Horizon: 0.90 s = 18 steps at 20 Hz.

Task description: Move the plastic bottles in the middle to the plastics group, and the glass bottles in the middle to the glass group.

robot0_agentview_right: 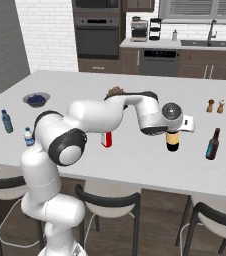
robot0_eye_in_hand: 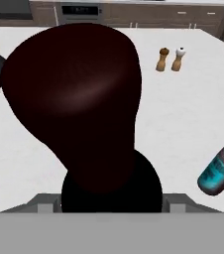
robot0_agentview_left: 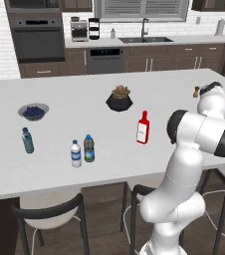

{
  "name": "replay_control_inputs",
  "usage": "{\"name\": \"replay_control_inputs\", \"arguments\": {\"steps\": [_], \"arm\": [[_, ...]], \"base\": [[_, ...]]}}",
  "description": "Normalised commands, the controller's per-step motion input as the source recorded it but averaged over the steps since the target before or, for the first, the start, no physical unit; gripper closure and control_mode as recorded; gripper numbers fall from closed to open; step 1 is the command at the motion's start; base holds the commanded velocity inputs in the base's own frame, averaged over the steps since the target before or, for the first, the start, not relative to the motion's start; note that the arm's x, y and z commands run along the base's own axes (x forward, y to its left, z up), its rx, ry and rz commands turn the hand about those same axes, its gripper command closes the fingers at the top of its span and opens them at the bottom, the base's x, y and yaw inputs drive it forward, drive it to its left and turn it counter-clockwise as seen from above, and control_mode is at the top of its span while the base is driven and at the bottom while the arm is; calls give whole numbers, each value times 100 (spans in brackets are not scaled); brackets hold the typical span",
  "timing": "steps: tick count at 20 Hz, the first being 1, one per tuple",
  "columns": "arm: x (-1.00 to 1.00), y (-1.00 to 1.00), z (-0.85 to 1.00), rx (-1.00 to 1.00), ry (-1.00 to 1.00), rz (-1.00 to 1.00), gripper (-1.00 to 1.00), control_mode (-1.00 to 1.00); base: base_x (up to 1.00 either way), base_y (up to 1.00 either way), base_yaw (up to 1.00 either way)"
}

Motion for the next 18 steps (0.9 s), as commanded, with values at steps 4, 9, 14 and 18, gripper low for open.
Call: {"name": "replay_control_inputs", "arguments": {"steps": [4,9,14,18], "arm": [[0,-42,0,-1,0,-1,100,-100],[0,-45,8,0,7,-2,100,-100],[4,-34,0,0,14,-2,100,-100],[7,-6,-4,0,8,0,100,-100]], "base": [[0,0,0],[0,0,0],[0,0,0],[0,0,0]]}}
